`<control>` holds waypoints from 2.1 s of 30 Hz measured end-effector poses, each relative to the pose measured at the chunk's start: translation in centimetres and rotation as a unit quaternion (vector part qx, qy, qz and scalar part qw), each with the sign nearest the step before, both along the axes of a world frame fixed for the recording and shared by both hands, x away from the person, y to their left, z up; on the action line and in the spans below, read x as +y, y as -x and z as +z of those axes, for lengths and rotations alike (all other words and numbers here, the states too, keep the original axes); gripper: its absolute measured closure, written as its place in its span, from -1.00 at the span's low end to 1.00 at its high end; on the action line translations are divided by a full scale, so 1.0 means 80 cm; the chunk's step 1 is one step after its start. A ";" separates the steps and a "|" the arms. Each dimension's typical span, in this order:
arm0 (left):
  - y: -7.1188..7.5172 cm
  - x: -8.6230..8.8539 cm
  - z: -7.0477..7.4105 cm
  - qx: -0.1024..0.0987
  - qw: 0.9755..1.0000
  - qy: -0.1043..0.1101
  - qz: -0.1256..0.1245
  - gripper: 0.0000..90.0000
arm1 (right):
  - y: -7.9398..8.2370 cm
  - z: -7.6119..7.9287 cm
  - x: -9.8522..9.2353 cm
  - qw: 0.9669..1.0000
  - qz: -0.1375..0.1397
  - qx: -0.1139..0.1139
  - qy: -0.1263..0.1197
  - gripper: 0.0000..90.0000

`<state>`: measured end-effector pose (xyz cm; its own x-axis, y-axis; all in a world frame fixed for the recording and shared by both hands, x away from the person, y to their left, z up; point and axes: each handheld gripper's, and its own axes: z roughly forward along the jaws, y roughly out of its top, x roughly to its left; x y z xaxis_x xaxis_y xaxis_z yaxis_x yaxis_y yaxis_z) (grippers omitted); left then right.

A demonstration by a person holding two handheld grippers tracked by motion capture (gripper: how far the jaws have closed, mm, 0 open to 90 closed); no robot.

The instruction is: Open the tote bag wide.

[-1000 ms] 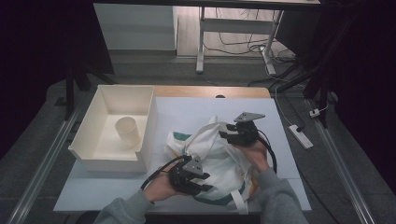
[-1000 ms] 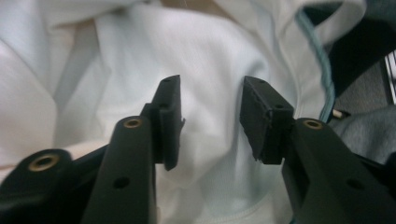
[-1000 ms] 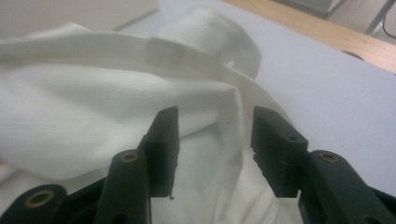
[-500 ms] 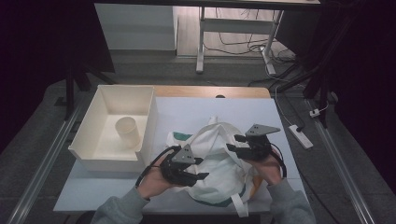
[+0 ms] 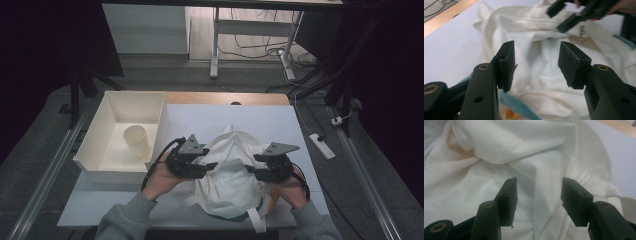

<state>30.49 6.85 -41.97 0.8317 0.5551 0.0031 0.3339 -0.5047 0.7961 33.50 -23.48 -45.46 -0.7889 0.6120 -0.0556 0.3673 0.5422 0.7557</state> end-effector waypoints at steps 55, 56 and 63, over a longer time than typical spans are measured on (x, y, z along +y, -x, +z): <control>-0.033 0.005 -0.055 0.052 0.996 -0.062 0.047 0.92 | -0.043 -0.027 -0.028 0.995 -0.099 0.013 -0.012 0.96; -0.034 0.005 -0.056 0.052 0.996 -0.063 0.046 0.92 | -0.049 -0.030 -0.029 0.994 -0.107 0.016 -0.016 0.96; -0.038 0.002 -0.067 0.059 0.994 -0.071 0.050 0.92 | -0.075 -0.048 -0.029 0.992 -0.120 0.019 0.015 0.95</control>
<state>33.56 7.02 -47.32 0.7714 0.6363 -0.0060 0.4748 -0.5693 0.6711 39.48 -25.83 -49.26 -0.6224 0.7812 -0.0488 0.5173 0.4573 0.7234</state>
